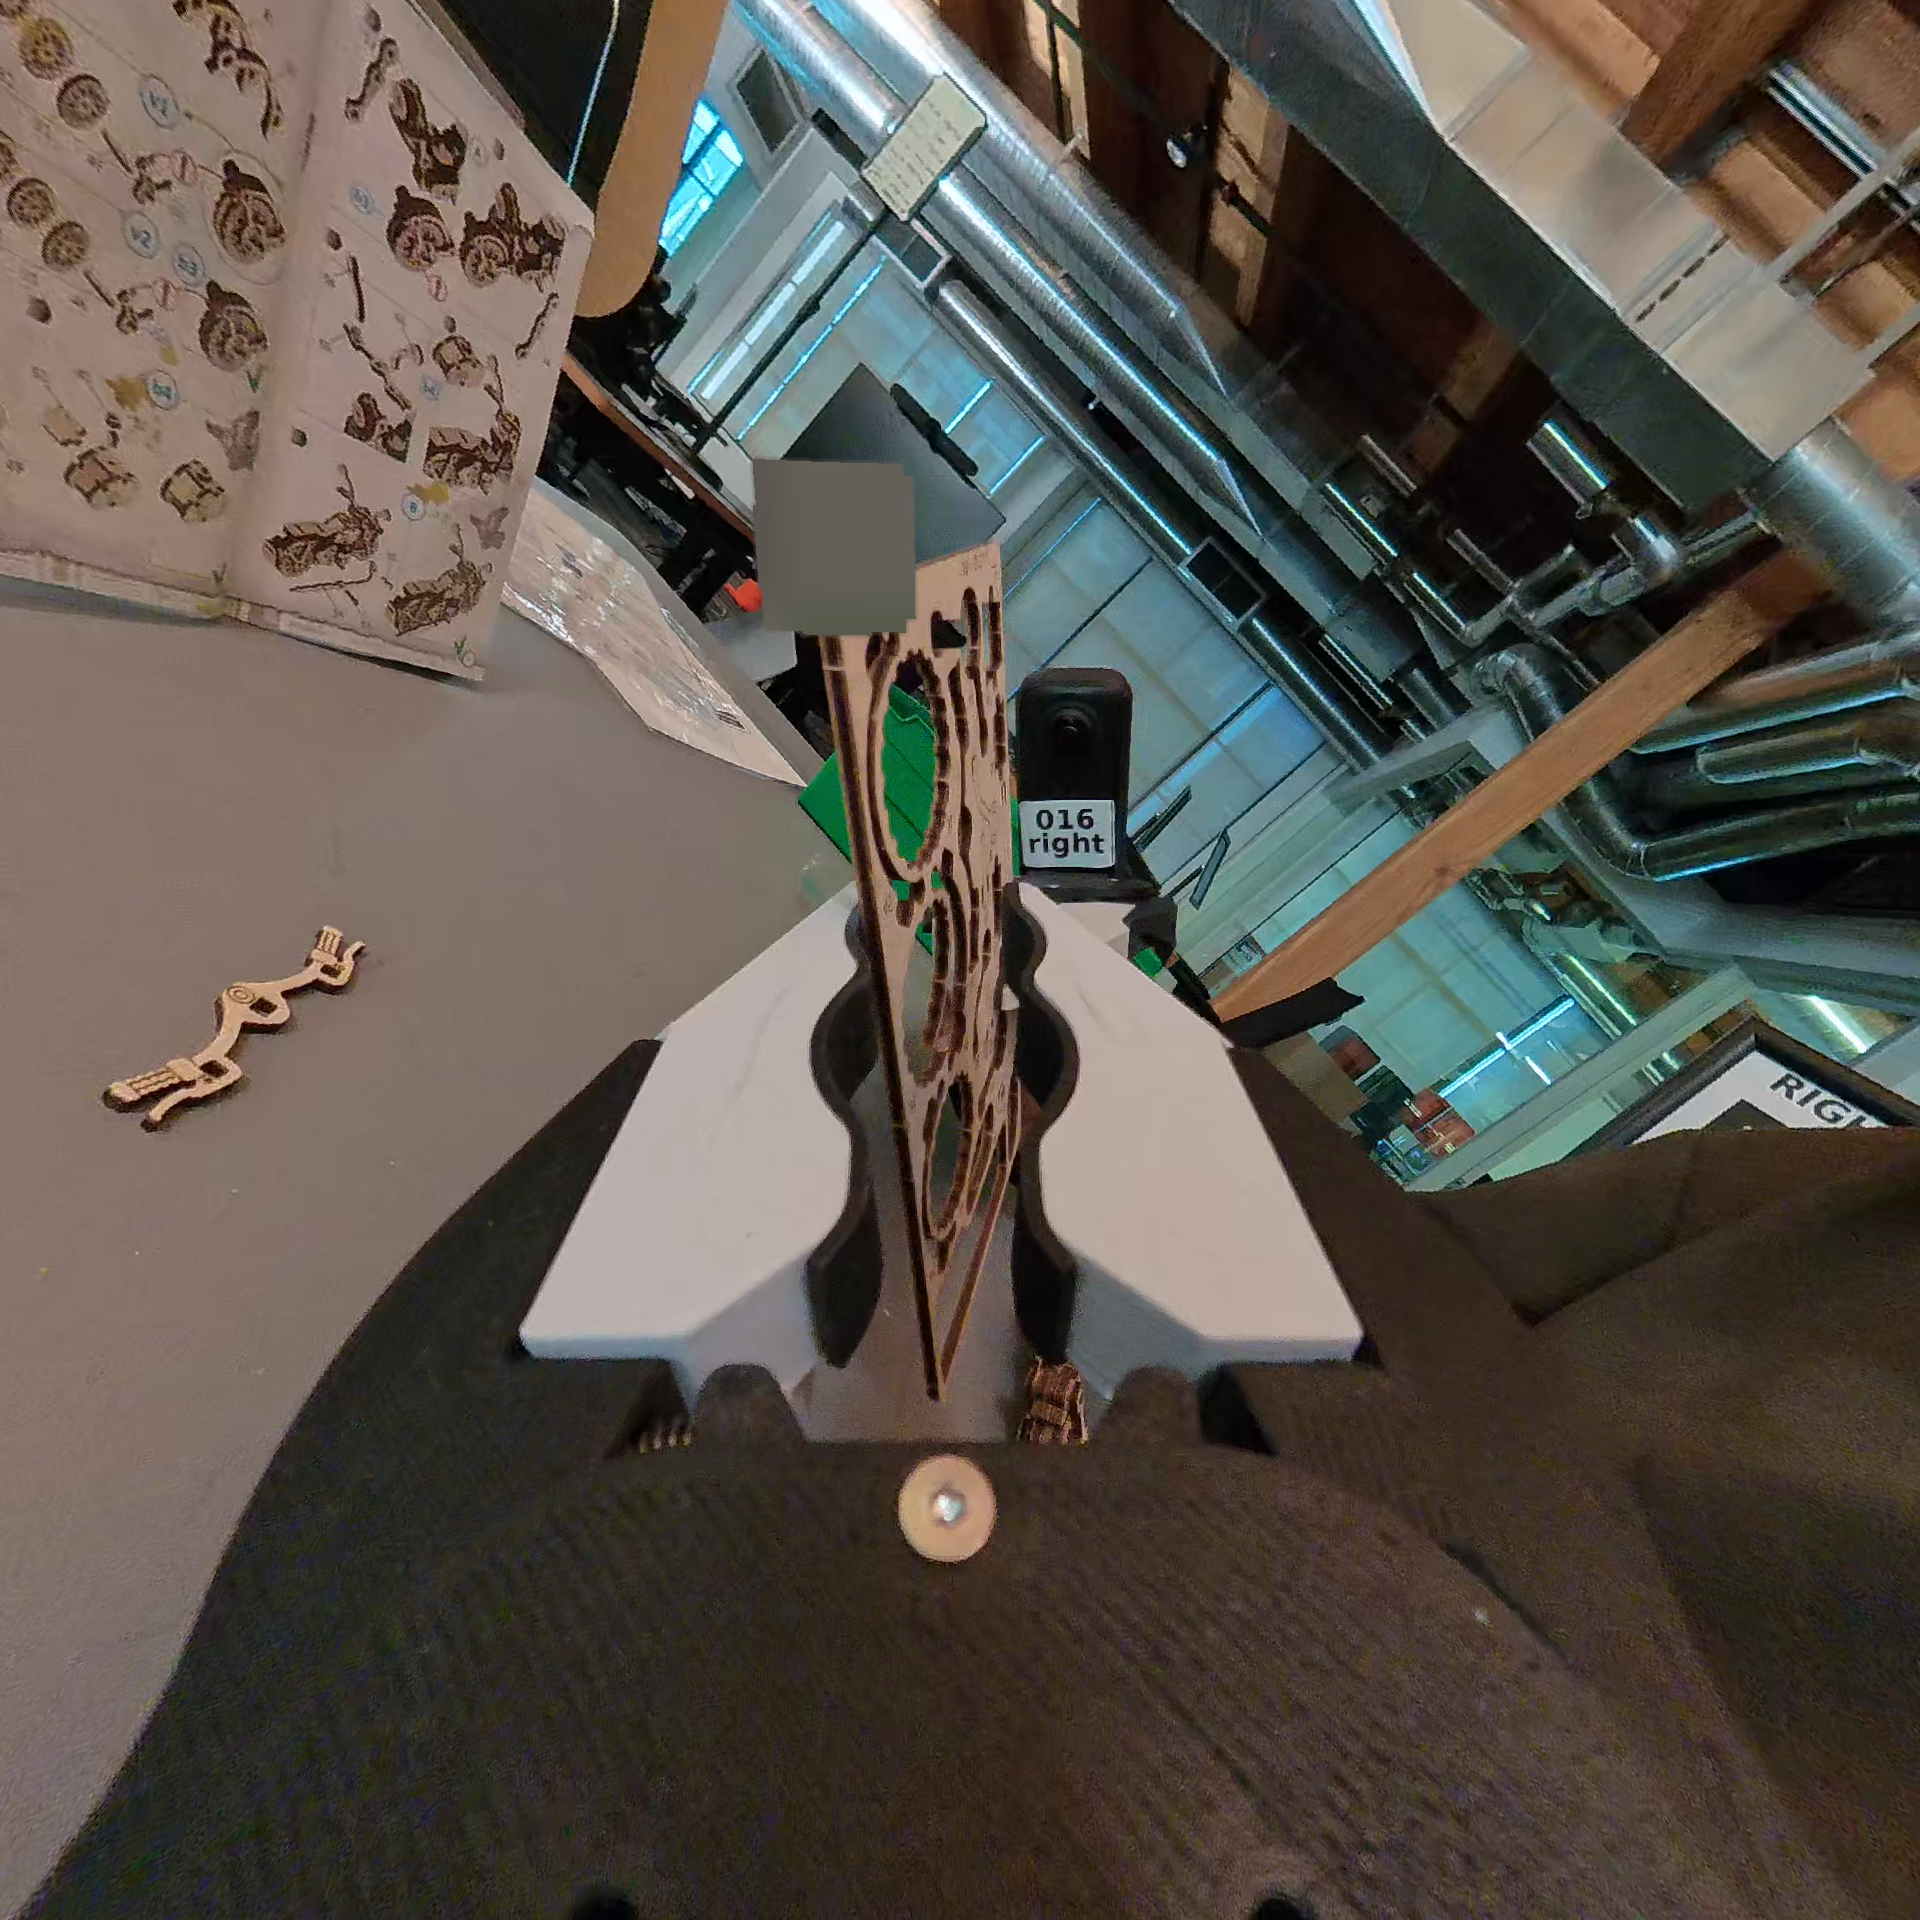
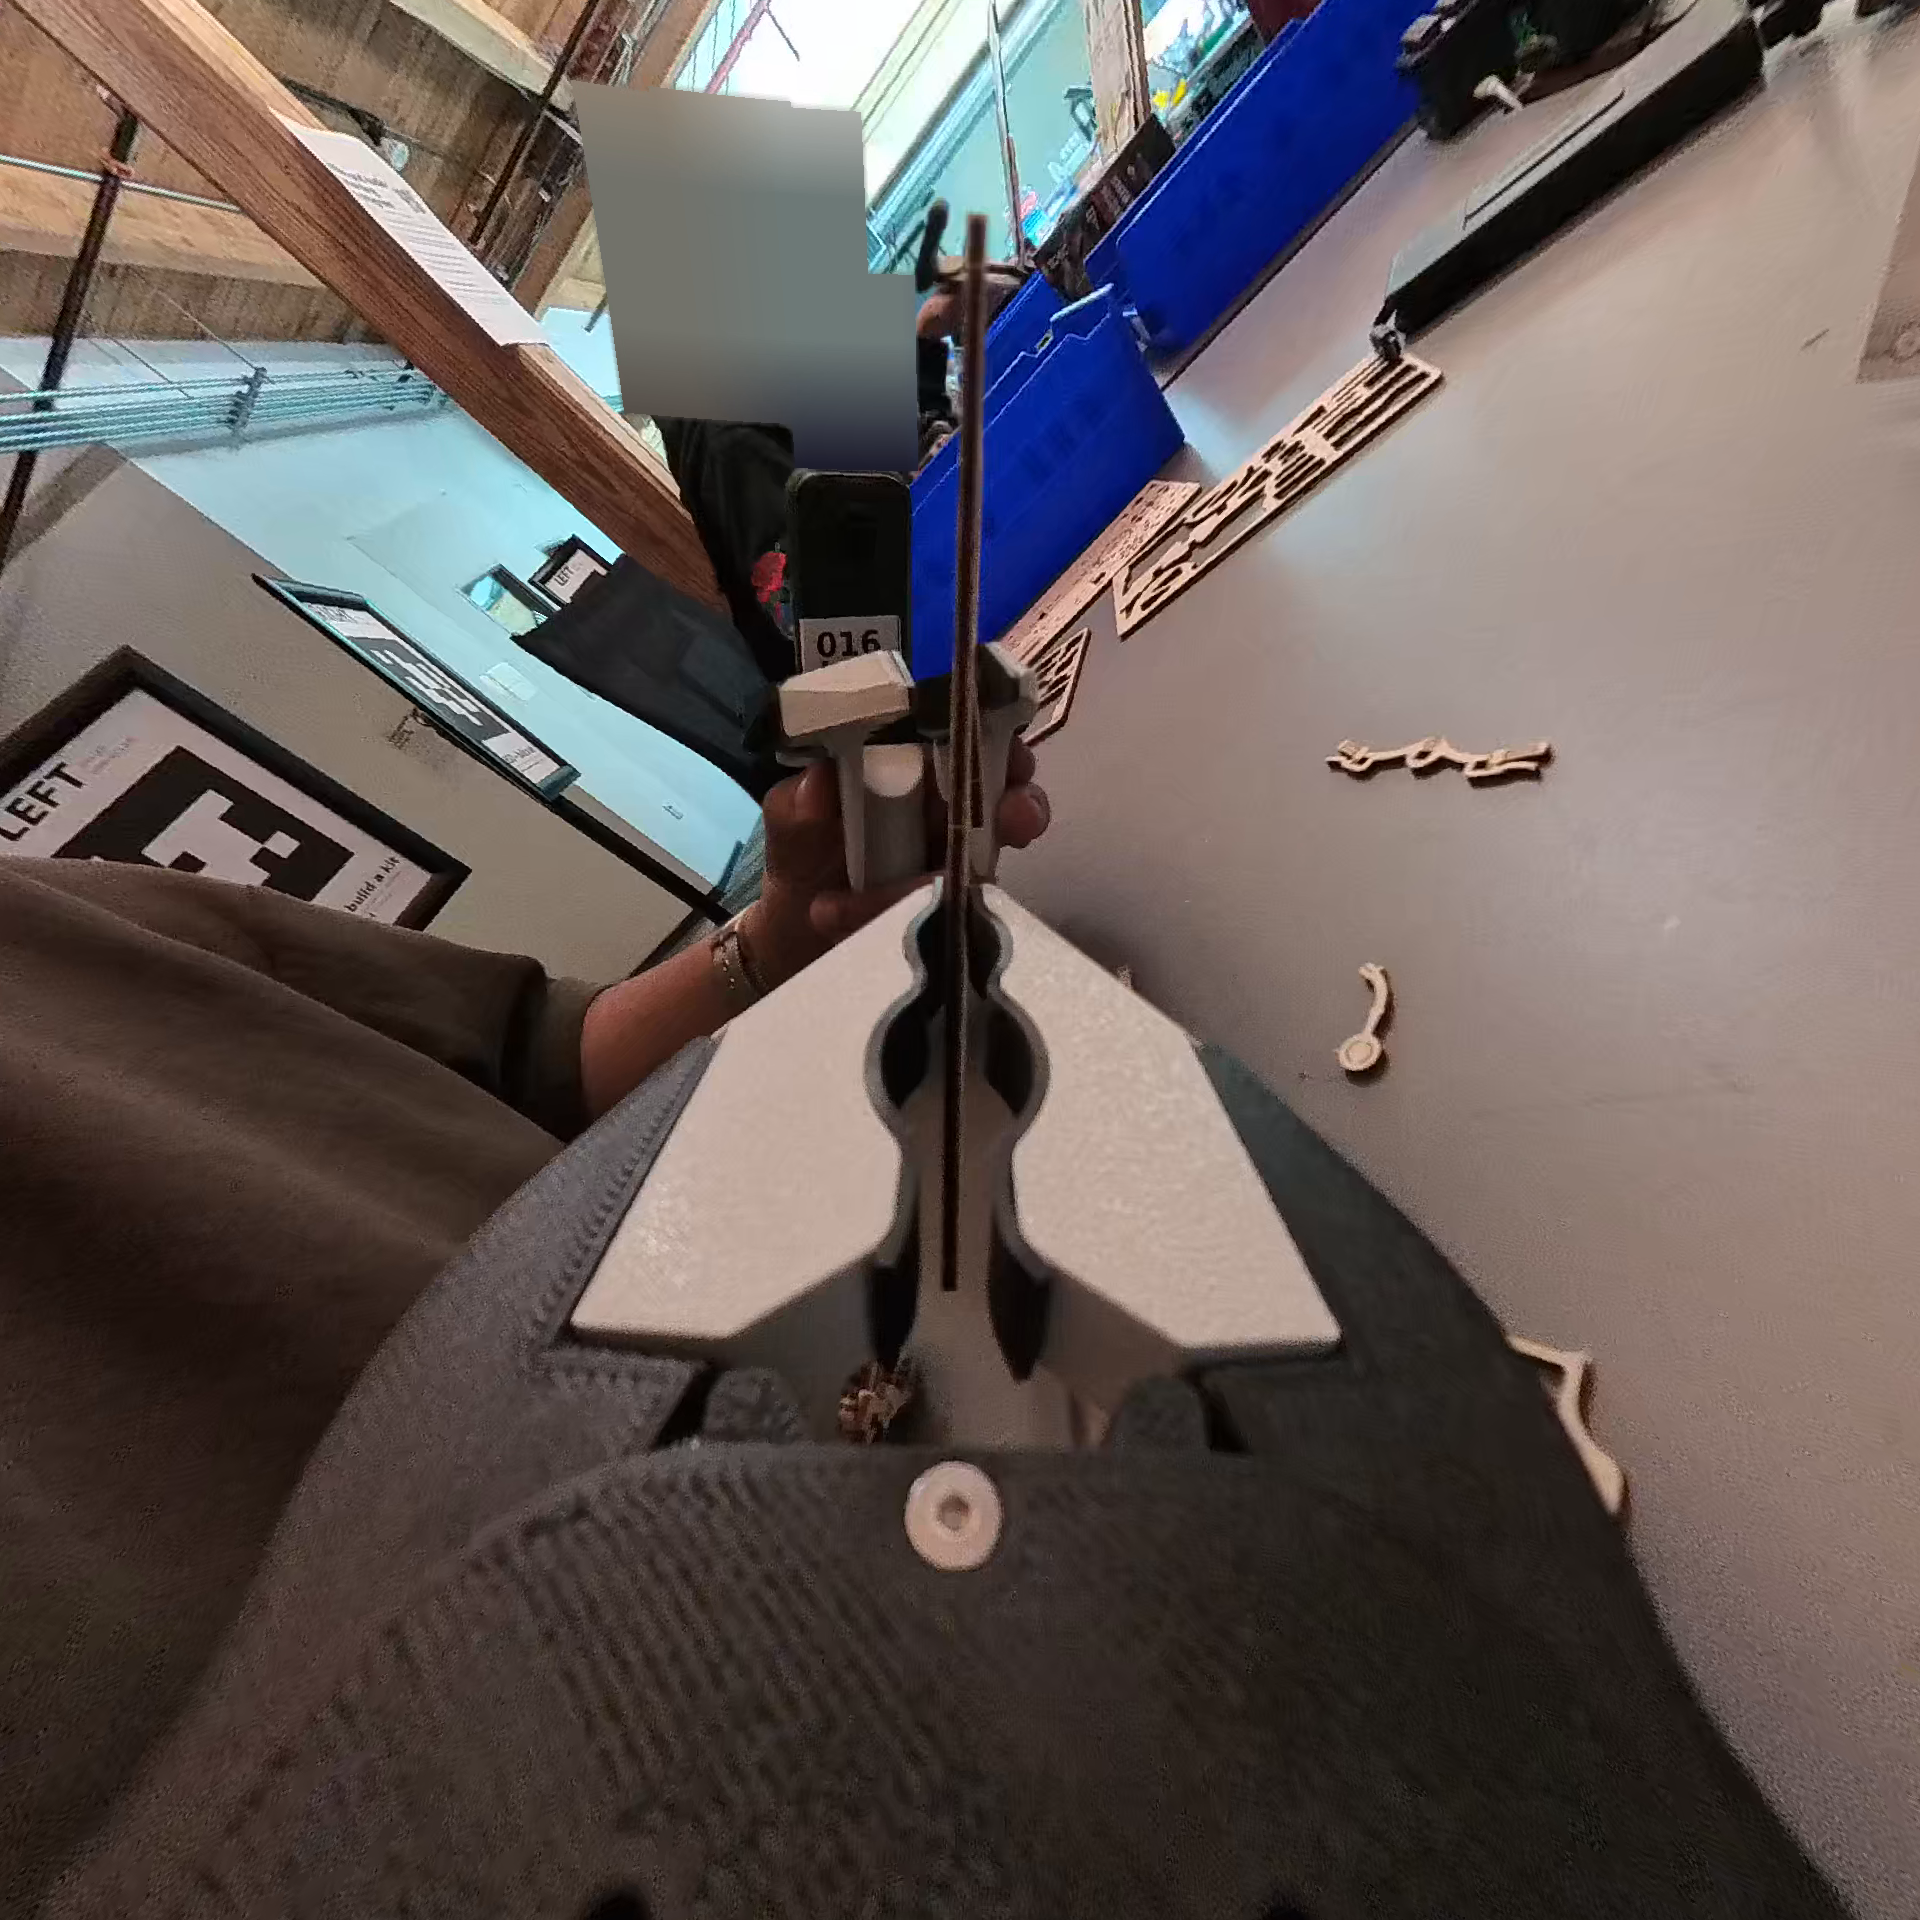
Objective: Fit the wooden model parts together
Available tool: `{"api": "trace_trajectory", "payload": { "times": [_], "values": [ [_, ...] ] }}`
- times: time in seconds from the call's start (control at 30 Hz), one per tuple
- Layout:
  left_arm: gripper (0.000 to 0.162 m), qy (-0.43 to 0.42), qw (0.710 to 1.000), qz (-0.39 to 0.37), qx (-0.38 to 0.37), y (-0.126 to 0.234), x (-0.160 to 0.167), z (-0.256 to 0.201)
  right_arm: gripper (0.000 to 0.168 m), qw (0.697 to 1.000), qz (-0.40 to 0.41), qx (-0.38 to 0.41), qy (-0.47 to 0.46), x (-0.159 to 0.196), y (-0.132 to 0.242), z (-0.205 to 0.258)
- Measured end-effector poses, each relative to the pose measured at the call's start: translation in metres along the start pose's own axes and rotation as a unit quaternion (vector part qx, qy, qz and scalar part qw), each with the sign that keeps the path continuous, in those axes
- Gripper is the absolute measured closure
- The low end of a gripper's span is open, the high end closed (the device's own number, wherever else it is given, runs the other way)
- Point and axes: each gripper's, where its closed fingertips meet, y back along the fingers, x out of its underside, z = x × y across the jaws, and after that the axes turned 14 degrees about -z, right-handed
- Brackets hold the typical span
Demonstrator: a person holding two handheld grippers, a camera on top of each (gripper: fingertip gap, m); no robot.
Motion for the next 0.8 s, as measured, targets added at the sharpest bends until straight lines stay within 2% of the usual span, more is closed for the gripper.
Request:
{"api": "trace_trajectory", "payload": {
  "times": [0.2,0.27,0.37,0.43,0.5,0.57,0.6,0.67,0.8],
  "values": [
    [0.141,0.023,1.000,0.003,0.001,-0.003,0.006,0.000,0.168,1.000,-0.005,0.004,-0.004,0.003,-0.004,-0.001],
    [0.150,0.030,1.000,0.001,-0.003,-0.004,0.008,0.001,0.167,1.000,-0.004,0.003,0.001,0.006,-0.007,0.000],
    [0.151,0.029,1.000,0.010,-0.001,-0.005,0.012,0.001,0.167,0.999,0.020,0.013,0.027,0.016,-0.010,-0.001],
    [0.162,0.030,0.999,0.017,0.008,-0.005,0.014,-0.003,0.160,0.998,0.034,0.027,0.049,0.020,-0.010,-0.005],
    [0.162,0.021,0.999,0.028,0.008,-0.005,0.016,-0.004,0.157,0.997,0.042,0.028,0.066,0.021,-0.008,-0.006],
    [0.162,0.019,0.998,0.051,0.020,-0.006,0.022,-0.009,0.141,0.996,0.026,0.026,0.075,0.012,-0.006,-0.004],
    [0.162,0.017,0.998,0.060,0.023,-0.006,0.025,-0.010,0.138,0.997,0.010,0.026,0.078,0.005,-0.005,-0.003],
    [0.162,0.009,0.997,0.079,0.024,-0.006,0.031,-0.012,0.140,0.996,-0.021,0.025,0.086,-0.009,-0.001,0.001],
    [0.162,-0.016,0.995,0.102,0.015,-0.007,0.039,-0.012,0.158,0.993,-0.029,0.043,0.108,-0.015,0.001,-0.001]
  ]
}}
